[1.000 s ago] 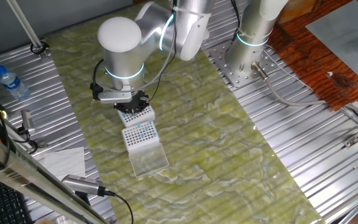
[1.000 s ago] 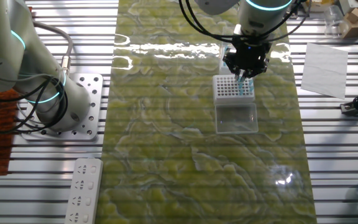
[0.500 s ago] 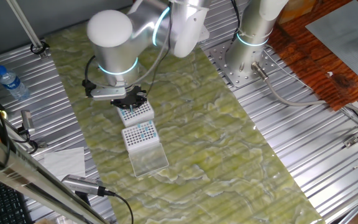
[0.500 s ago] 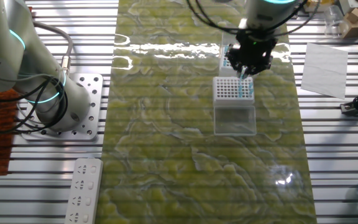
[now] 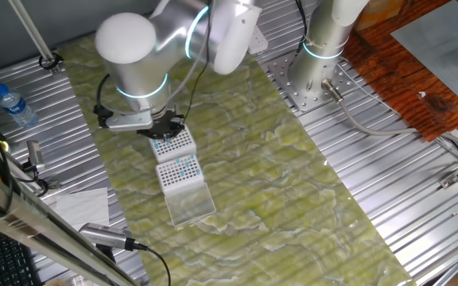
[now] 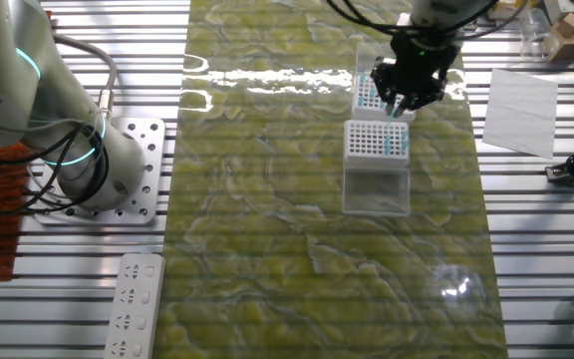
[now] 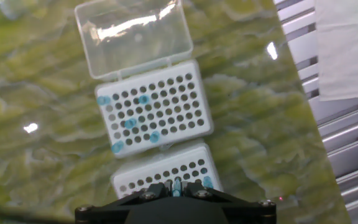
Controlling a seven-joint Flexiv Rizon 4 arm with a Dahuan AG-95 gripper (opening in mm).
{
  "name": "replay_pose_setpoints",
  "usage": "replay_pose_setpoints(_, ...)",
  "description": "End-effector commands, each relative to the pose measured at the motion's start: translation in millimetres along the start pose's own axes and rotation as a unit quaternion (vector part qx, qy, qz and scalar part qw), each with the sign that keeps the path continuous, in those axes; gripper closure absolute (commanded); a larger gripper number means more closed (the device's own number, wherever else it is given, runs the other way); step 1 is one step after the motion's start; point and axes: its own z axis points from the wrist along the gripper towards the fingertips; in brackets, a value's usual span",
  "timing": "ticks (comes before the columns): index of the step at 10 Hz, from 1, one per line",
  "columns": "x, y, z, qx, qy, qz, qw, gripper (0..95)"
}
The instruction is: Transfer all medium pipette tips from one holder to another
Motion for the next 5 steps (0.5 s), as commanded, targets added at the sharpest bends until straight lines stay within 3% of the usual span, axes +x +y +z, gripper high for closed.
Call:
replay_pose_setpoints(1, -7.7, 0.1, -12.3, -0.021, 0.010, 0.017, 0.9996, 95.0)
replay_pose_setpoints(5, -28.5, 2.4, -18.6, -0.029, 0.010, 0.051, 0.9982, 95.0)
